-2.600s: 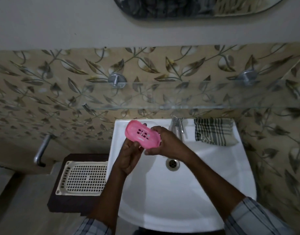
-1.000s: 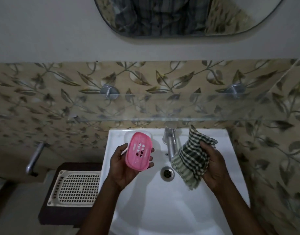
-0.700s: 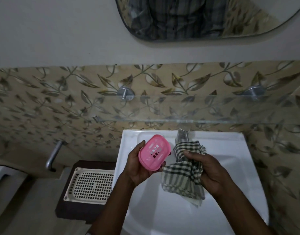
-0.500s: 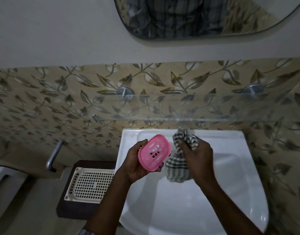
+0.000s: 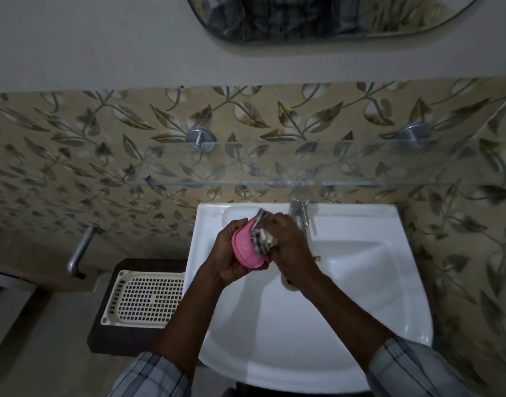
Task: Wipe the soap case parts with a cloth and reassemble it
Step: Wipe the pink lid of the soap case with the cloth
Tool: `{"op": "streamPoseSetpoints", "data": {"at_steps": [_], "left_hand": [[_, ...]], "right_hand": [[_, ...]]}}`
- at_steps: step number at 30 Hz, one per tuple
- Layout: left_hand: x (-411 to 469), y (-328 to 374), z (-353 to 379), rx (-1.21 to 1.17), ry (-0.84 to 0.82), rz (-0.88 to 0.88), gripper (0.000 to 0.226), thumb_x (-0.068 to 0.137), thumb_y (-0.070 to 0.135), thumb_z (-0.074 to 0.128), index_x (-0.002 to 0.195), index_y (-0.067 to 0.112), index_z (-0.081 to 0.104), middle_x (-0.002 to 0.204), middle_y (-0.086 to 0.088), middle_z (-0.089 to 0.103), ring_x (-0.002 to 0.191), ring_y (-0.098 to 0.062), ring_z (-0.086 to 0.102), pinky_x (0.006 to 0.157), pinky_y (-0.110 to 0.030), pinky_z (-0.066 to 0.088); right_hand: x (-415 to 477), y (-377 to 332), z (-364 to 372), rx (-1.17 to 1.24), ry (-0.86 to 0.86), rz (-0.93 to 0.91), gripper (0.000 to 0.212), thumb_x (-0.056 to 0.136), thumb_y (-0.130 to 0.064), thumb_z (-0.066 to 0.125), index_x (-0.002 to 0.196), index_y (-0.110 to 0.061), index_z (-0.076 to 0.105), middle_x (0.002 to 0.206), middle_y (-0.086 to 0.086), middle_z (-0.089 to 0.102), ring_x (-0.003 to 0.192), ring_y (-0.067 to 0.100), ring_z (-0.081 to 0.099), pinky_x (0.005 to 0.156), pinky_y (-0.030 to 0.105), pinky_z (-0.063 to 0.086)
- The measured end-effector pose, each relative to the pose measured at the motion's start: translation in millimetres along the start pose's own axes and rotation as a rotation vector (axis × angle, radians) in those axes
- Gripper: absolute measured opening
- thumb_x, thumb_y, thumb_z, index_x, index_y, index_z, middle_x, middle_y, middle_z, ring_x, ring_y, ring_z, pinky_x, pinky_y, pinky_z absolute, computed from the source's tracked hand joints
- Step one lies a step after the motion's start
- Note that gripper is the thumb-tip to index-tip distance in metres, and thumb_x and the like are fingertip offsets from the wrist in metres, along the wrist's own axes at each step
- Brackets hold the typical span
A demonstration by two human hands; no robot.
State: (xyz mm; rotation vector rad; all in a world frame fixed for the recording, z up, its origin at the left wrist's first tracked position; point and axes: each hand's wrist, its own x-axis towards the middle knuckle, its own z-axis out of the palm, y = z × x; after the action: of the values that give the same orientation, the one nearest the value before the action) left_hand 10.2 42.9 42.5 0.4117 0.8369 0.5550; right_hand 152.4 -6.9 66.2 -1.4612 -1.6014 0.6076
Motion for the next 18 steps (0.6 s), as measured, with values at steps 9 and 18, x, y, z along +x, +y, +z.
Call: {"op": "streamPoseSetpoints", "data": {"at_steps": [9,18], "left_hand": [[-6.7,-8.0,-0.4,0.094,-0.006,-0.013,0.051,0.076,0.048,0.057,0.096,0.006,0.077,0.092,-0.019,0.07,0.076,-0.033,0.066,0.068,-0.036,0.055],[-15.3,-10.7,5.9,0.047,-0.003,-0.025,0.045,0.08,0.045,0.057,0.098,0.006,0.072,0.089,-0.015,0.072,0.078,-0.029,0.068,0.073,-0.036,0.054]], "right_hand": [[-11.7,8.2,-7.7,-0.106,0.008,-0.013,0.027,0.08,0.006,0.06,0.102,-0.005,0.07,0.099,0.011,0.062,0.089,0.015,0.055,0.075,0.031,0.053],[-26.6,-5.0,-7.9,-0.143,-0.107,-0.187,0.033,0.081,-0.003,0.057,0.112,0.0,0.069,0.111,0.019,0.066,0.102,0.026,0.062,0.086,0.032,0.055]]}}
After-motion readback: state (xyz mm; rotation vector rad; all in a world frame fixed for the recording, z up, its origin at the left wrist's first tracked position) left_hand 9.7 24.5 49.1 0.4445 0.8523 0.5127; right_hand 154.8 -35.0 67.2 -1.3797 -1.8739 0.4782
